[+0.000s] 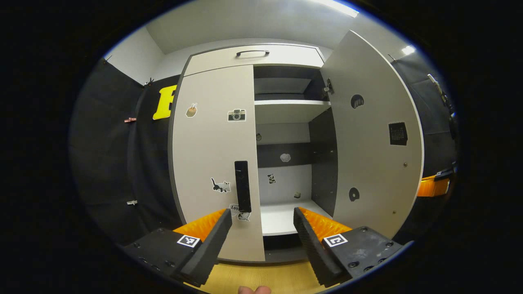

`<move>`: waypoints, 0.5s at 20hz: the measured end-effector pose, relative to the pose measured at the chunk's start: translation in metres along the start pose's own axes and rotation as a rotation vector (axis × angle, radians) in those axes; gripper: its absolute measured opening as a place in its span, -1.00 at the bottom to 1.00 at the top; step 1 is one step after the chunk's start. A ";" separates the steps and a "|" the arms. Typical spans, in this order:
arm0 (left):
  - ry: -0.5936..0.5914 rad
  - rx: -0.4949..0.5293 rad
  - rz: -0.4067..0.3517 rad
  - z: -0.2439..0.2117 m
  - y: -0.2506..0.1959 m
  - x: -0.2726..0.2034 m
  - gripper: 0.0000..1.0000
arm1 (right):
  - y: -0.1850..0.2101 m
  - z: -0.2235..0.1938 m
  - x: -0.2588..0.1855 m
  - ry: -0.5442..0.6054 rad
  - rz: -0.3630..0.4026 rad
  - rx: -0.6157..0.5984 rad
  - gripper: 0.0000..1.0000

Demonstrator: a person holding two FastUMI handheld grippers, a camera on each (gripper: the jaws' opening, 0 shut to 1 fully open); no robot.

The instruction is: Open the right door of the double-door shoe cabinet with the right hand, and open the left door with the left hand.

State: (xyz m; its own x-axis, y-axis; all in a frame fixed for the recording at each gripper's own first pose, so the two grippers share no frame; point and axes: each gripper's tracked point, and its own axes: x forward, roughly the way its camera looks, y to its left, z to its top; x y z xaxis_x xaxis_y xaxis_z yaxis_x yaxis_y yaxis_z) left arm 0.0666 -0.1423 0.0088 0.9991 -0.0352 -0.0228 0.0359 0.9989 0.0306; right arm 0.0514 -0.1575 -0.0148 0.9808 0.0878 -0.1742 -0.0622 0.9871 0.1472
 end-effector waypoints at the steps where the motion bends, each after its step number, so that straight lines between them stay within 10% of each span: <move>1: 0.006 0.004 -0.003 -0.002 0.000 0.005 0.88 | -0.001 -0.002 -0.002 0.008 0.000 0.008 -0.84; 6: 0.005 -0.012 0.007 0.000 0.016 0.041 0.88 | -0.007 0.001 -0.021 -0.007 -0.001 0.003 -0.70; 10: 0.019 -0.016 0.017 -0.004 0.029 0.073 0.88 | -0.018 0.004 -0.032 -0.049 -0.026 -0.020 0.31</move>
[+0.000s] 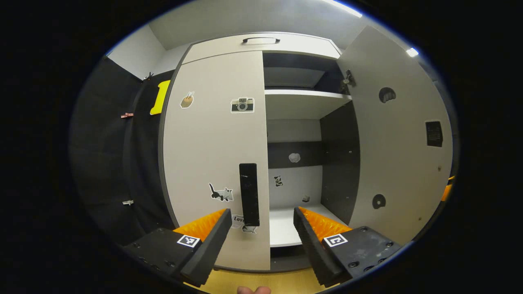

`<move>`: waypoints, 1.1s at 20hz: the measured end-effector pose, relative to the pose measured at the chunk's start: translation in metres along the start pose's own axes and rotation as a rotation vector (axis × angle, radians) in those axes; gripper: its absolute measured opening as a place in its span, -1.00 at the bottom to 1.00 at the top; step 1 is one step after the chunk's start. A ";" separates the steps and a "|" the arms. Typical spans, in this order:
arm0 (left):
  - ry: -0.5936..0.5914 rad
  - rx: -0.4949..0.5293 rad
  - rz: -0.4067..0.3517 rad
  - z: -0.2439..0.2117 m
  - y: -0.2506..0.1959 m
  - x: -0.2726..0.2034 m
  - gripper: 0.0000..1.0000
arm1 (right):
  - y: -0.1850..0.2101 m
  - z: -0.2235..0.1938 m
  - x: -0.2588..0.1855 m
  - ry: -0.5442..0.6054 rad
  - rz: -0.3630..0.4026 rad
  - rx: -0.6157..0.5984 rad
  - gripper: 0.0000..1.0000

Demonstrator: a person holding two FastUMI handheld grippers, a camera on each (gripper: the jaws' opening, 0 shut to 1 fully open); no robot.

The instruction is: Open the right door of the double-door shoe cabinet with the right hand, and open the left door with the left hand.

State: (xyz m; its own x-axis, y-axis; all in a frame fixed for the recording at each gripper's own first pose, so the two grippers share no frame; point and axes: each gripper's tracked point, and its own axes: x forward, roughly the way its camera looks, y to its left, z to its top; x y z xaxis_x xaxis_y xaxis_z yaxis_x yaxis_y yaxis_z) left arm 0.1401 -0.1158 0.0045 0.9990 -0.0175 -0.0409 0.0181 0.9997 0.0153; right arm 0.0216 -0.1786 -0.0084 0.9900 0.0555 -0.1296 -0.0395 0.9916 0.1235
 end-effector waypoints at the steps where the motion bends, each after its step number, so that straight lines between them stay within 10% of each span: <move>1: 0.004 0.006 0.005 -0.002 0.004 0.007 0.89 | -0.007 -0.002 0.000 -0.005 -0.023 0.003 0.60; 2: 0.008 0.008 0.011 -0.003 0.008 0.014 0.89 | -0.008 -0.003 -0.006 -0.002 -0.024 0.019 0.90; 11: -0.004 0.042 0.045 -0.003 0.025 0.075 0.87 | -0.028 -0.010 -0.010 -0.021 -0.082 -0.025 0.96; 18: 0.005 -0.005 0.038 -0.005 0.023 0.096 -0.26 | -0.030 -0.011 -0.014 -0.024 -0.086 -0.059 0.96; 22: 0.044 0.010 0.048 -0.012 0.023 0.097 -0.26 | -0.026 -0.011 -0.018 -0.025 -0.083 -0.050 0.96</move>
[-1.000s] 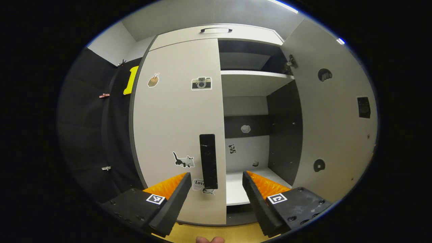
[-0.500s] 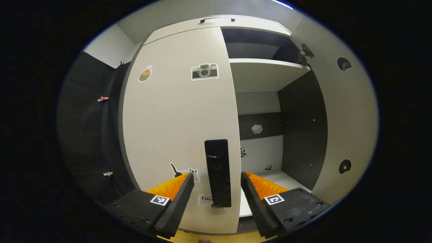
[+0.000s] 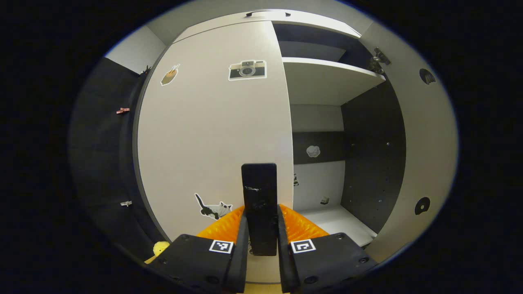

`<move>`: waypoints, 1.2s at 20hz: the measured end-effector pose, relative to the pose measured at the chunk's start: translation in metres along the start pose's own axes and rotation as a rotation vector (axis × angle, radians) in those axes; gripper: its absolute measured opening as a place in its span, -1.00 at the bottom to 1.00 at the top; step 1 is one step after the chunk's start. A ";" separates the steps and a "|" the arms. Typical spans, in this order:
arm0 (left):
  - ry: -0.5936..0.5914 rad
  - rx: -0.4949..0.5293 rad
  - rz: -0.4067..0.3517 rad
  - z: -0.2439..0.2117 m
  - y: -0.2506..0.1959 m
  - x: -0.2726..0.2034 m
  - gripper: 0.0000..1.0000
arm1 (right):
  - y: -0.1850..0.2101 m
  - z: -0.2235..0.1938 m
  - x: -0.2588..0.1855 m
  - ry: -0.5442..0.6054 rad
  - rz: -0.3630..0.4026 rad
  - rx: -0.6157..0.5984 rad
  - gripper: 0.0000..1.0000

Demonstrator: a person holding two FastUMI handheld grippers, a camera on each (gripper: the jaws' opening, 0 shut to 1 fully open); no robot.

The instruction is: Open the right door of the double-door shoe cabinet with the right hand, and open the left door with the left hand.

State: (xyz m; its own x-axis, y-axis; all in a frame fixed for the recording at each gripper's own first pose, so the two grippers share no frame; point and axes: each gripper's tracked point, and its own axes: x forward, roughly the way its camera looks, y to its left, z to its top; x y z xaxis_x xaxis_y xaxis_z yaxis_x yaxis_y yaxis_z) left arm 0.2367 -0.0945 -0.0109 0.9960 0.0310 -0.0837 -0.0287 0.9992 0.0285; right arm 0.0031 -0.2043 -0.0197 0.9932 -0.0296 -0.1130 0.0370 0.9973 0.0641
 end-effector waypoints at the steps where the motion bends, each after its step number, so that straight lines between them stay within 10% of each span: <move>1: 0.011 0.003 -0.006 -0.001 0.000 -0.001 -0.25 | 0.000 0.001 -0.001 -0.004 -0.002 0.002 0.96; 6: 0.033 -0.040 -0.038 0.000 0.001 -0.007 -0.54 | 0.015 0.009 -0.009 -0.020 0.022 0.011 0.96; 24: 0.052 -0.108 -0.196 -0.013 0.077 -0.140 -0.58 | 0.112 0.033 -0.044 -0.101 0.120 -0.002 0.95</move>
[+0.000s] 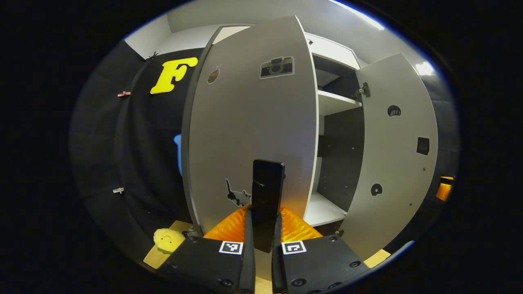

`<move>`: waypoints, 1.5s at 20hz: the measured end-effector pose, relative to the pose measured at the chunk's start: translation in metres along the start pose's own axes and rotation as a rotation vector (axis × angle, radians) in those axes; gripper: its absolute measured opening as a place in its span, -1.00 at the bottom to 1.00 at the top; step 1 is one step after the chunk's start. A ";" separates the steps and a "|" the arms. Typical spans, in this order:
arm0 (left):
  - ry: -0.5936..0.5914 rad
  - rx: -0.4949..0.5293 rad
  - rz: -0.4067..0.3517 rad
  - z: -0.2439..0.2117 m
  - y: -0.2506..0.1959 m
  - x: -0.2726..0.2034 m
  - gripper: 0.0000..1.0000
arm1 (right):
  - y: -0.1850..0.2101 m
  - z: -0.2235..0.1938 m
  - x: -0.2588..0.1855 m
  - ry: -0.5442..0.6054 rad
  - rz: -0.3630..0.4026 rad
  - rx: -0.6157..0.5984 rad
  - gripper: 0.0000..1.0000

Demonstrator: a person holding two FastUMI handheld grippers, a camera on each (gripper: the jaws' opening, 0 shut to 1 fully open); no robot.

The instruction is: Open the right door of the double-door shoe cabinet with the right hand, and open the left door with the left hand.

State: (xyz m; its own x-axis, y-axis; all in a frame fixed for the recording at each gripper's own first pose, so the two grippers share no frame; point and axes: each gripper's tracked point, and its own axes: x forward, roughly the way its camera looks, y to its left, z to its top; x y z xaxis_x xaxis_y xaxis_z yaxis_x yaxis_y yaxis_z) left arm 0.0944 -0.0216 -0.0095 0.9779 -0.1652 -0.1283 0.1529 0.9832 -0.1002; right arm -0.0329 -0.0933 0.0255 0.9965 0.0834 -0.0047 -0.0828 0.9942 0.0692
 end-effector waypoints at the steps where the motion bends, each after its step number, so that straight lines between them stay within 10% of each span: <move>1: 0.000 0.000 -0.004 -0.001 0.002 -0.003 -0.58 | 0.005 0.000 0.000 0.000 0.003 -0.001 0.95; 30: -0.048 -0.099 -0.017 0.002 0.150 -0.070 -0.71 | 0.093 0.001 0.014 0.022 0.116 0.013 0.95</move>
State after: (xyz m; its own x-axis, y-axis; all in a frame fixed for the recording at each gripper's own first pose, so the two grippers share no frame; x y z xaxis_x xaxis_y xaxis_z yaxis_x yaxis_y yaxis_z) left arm 0.0496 0.1372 -0.0138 0.9814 -0.1754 -0.0783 0.1570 0.9672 -0.1996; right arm -0.0262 0.0003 0.0325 0.9798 0.1991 -0.0173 -0.1971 0.9768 0.0838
